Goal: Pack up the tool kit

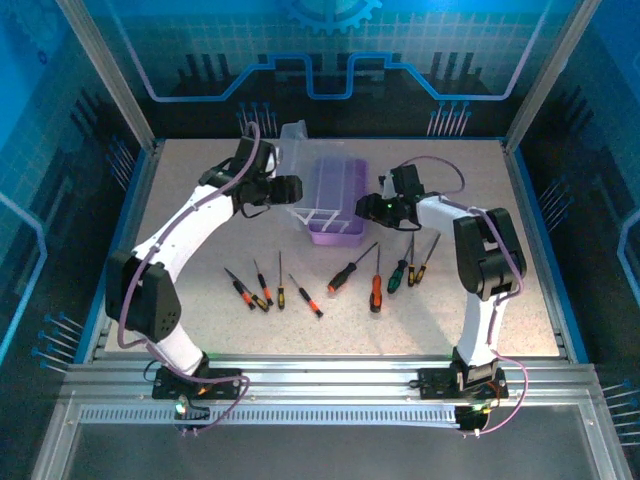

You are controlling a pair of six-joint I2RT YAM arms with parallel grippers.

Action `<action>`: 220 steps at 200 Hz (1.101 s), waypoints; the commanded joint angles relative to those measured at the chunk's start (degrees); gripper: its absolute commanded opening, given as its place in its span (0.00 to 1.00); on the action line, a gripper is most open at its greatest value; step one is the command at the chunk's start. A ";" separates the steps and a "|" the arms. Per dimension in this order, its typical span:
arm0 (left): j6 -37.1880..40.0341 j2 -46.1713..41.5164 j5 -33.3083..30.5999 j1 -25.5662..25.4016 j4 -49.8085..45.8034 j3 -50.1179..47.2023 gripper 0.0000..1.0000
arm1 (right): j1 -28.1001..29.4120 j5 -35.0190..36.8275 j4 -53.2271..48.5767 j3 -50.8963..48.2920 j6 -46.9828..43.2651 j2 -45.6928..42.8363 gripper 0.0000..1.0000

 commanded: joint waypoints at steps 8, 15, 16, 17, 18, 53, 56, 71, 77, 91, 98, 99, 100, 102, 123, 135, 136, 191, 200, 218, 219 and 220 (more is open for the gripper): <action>-4.34 -1.77 11.26 5.14 6.07 -5.70 0.69 | 0.54 1.92 -2.84 2.33 -0.43 1.37 0.47; -5.24 -1.86 12.49 6.15 7.63 -7.25 0.69 | 0.50 1.84 -2.90 2.61 -0.37 1.55 0.45; -5.32 -1.86 12.69 6.25 7.84 -7.42 0.69 | 0.52 1.79 -2.91 2.68 -0.39 1.57 0.44; -5.40 -1.86 12.80 6.34 8.04 -7.68 0.69 | 0.54 1.81 -2.92 2.71 -0.39 1.59 0.44; -5.53 -1.91 12.98 6.48 8.22 -7.86 0.69 | 0.54 1.77 -2.92 2.77 -0.40 1.59 0.43; -8.14 -2.27 17.41 9.17 14.87 -13.55 0.70 | 0.78 0.96 -3.78 3.79 -0.92 2.39 0.33; -8.40 -2.36 17.54 9.43 15.35 -13.95 0.70 | 0.81 1.11 -3.87 3.71 -1.01 2.38 0.33; -9.64 -2.87 18.62 11.02 17.89 -16.10 0.70 | 0.80 1.47 -4.03 3.40 -1.18 2.32 0.33; -10.24 -2.99 19.05 11.58 18.67 -16.88 0.71 | 0.78 1.56 -4.14 3.35 -1.19 2.30 0.33; -11.03 -2.98 19.36 12.72 20.06 -18.24 0.71 | 0.81 1.56 -4.48 3.28 -1.19 2.43 0.32; -11.25 -2.88 19.53 13.29 20.77 -19.01 0.72 | 0.80 1.62 -4.48 3.19 -1.19 2.40 0.32; -11.32 -2.85 19.60 13.34 20.87 -19.14 0.72 | 0.76 1.63 -4.50 3.19 -1.19 2.39 0.32; -11.39 -2.84 19.63 13.40 21.01 -19.21 0.73 | 0.83 1.64 -4.50 3.18 -1.19 2.44 0.32; -11.51 -2.79 19.59 13.59 21.23 -19.55 0.73 | 0.88 1.64 -4.51 3.09 -1.11 2.40 0.32; -14.20 -2.43 21.71 15.66 26.16 -23.17 0.73 | 0.83 1.81 -3.99 2.27 -0.58 1.87 0.32; -15.55 -2.30 22.73 16.67 29.03 -25.23 0.74 | 0.89 1.60 -4.03 1.96 -0.34 1.60 0.32; -15.62 -2.30 22.78 16.70 29.27 -25.38 0.74 | 0.90 1.58 -4.05 1.96 -0.28 1.60 0.32; -19.60 -0.26 24.67 18.56 39.01 -31.01 0.77 | 1.89 2.32 -7.11 2.80 -0.75 0.57 0.32; -20.36 0.28 24.37 18.88 39.31 -31.44 0.77 | 1.88 2.72 -7.55 2.92 -0.80 0.16 0.32; -21.56 0.28 22.72 19.01 39.40 -32.54 0.78 | 1.91 3.36 -8.27 3.05 -0.84 -0.51 0.32; -21.70 0.22 22.42 19.05 39.24 -32.59 0.78 | 1.89 3.38 -8.32 3.07 -0.84 -0.56 0.32; -21.86 0.14 22.19 19.03 38.94 -32.62 0.78 | 1.88 3.39 -8.39 3.08 -0.84 -0.58 0.32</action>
